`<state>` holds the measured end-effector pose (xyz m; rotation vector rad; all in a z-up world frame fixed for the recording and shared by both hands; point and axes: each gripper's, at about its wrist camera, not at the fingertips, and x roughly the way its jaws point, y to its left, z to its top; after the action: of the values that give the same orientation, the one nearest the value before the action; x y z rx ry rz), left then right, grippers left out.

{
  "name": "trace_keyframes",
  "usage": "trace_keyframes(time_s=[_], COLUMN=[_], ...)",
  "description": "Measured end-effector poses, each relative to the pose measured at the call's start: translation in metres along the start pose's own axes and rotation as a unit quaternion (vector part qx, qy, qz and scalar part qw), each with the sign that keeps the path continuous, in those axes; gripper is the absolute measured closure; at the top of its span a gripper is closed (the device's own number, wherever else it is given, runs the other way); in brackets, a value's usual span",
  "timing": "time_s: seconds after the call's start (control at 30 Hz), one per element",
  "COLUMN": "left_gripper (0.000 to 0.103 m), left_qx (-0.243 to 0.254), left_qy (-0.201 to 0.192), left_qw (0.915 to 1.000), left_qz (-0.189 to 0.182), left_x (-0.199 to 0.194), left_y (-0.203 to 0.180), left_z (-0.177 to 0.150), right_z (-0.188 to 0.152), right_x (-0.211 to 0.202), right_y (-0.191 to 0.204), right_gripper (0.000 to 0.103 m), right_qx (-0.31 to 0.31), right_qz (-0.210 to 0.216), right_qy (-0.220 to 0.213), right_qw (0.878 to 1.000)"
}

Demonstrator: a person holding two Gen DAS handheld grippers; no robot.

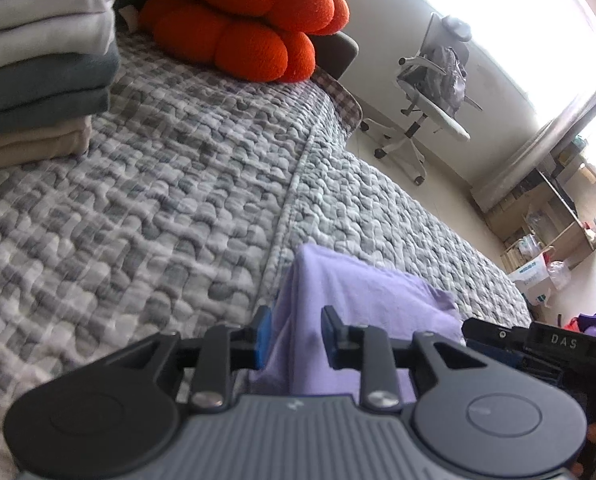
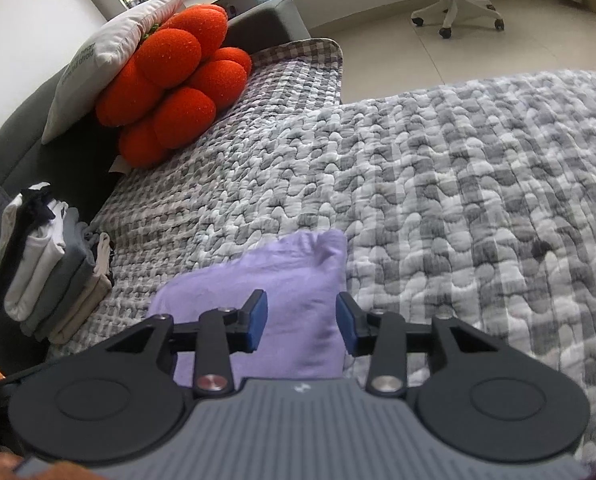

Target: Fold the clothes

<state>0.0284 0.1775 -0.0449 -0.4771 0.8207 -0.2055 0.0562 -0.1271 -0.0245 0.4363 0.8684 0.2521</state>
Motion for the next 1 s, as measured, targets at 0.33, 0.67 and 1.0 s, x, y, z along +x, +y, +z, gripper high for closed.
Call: trace_keyframes(time_s=[0.33, 0.67, 1.0], left_gripper=[0.075, 0.075, 0.076], left_qx=[-0.028, -0.084, -0.068], left_qy=[0.022, 0.044, 0.063], left_qw=[0.9988, 0.9938, 0.9918], left_qz=[-0.034, -0.058, -0.087], left_x=[-0.019, -0.026, -0.021], left_y=[0.015, 0.042, 0.033], left_z=[-0.014, -0.022, -0.029], right_z=[-0.014, -0.029, -0.038], right_x=[-0.013, -0.015, -0.016], right_y=[-0.006, -0.024, -0.030], right_gripper=[0.060, 0.060, 0.059], right_qx=[0.013, 0.042, 0.049], right_qz=[0.017, 0.023, 0.033], right_qy=[0.008, 0.018, 0.028], right_qw=[1.000, 0.999, 0.998])
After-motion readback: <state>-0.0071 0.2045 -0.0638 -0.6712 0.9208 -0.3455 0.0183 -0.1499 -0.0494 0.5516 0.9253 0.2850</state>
